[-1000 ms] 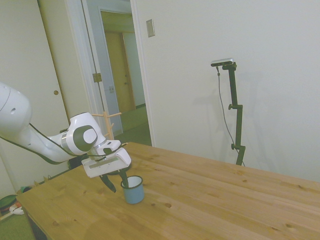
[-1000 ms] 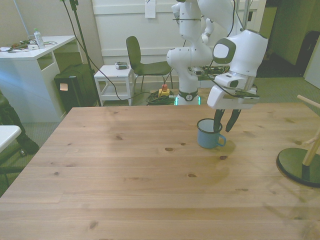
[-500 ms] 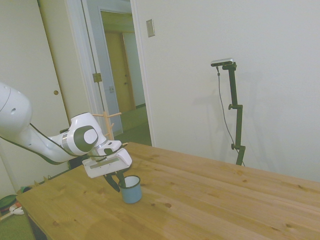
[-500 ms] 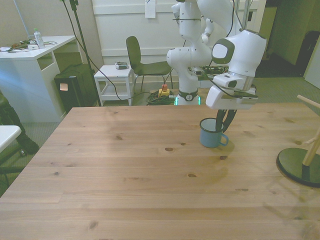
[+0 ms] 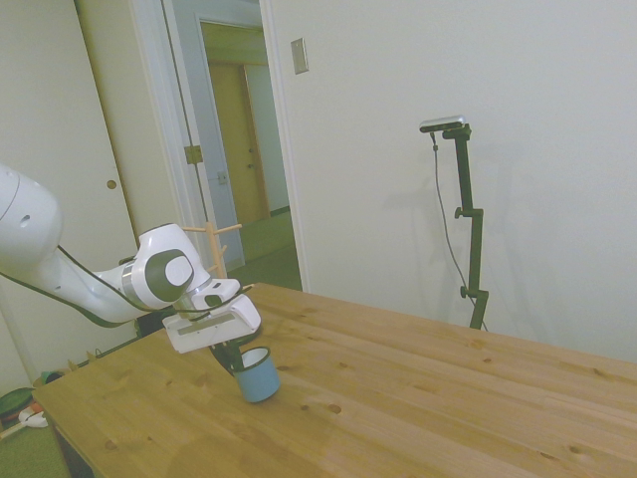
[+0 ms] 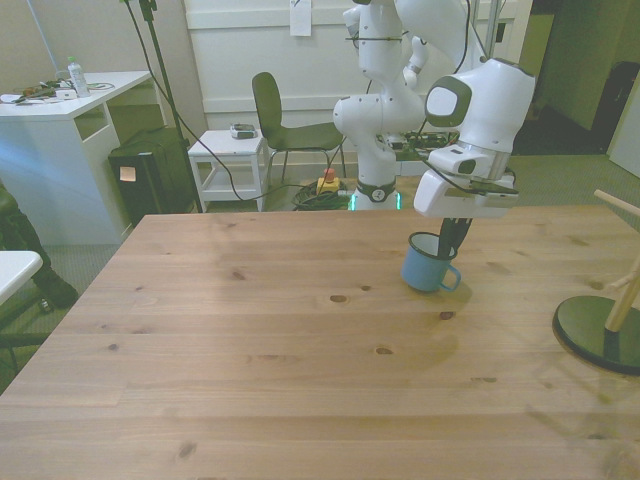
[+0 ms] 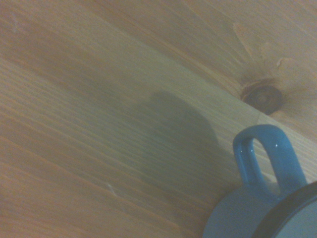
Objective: Hang the mug
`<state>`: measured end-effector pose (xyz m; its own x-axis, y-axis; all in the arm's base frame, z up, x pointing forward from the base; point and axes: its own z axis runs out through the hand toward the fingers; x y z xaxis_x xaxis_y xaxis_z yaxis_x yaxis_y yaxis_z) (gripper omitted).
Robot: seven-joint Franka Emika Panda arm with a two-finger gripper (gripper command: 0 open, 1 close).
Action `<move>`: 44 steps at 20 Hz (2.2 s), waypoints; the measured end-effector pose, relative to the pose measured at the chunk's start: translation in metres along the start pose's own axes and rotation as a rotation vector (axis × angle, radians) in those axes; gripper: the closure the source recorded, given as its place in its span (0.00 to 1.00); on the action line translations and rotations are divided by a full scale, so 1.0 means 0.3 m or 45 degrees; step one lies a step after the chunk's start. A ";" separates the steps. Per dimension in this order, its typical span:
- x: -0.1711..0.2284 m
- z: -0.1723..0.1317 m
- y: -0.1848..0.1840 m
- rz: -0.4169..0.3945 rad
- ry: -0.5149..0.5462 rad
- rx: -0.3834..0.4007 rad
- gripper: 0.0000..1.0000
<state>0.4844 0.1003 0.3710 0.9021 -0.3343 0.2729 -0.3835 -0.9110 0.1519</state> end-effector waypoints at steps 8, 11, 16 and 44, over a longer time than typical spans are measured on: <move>-0.259 -0.190 -0.043 0.008 0.080 0.149 1.00; -0.366 -0.283 -0.057 0.084 0.105 0.226 1.00; -0.426 -0.402 -0.106 0.187 0.105 0.312 1.00; -0.266 -1.000 -0.538 0.266 0.060 0.530 1.00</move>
<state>0.4149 0.3464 0.6096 0.8003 -0.5185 0.3010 -0.4356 -0.8479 -0.3021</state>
